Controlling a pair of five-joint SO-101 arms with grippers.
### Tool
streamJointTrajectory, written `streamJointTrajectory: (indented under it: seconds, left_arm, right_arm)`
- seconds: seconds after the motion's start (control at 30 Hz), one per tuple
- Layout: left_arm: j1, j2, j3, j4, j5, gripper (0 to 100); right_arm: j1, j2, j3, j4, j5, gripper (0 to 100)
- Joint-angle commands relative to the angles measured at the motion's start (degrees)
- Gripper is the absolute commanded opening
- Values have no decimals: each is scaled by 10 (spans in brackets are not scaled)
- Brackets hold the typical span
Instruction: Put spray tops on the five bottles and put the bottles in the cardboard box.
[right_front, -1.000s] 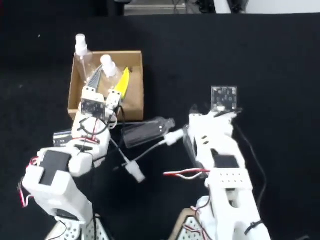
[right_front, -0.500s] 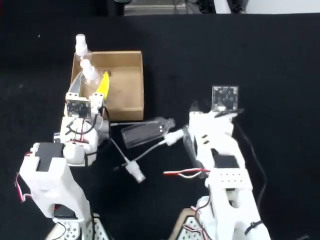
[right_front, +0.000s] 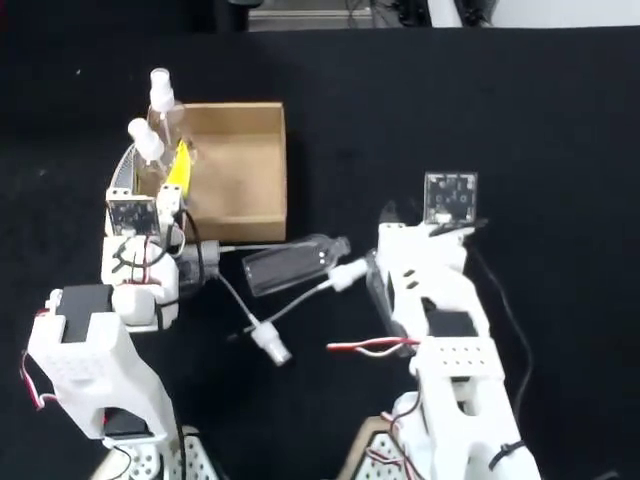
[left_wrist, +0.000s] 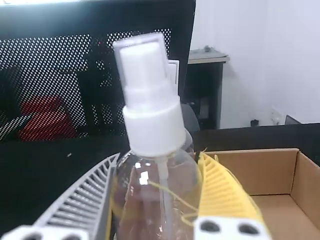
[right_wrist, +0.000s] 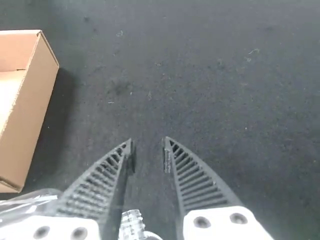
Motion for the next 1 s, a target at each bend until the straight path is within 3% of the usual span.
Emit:
streamJointTrajectory:
  seconds: [0.0,0.1,0.97]
  left_arm:
    - [-8,-1,-14,-11,-44,29]
    - [-6,-1,-14,-11,-70,29]
    - [-7,0,1,-11,-69,34]
  right_arm:
    - [10,-22,-4,-16,-4,83]
    - [10,-22,-4,-15,-4,83]
    - [10,-23,-4,-15,-4,83]
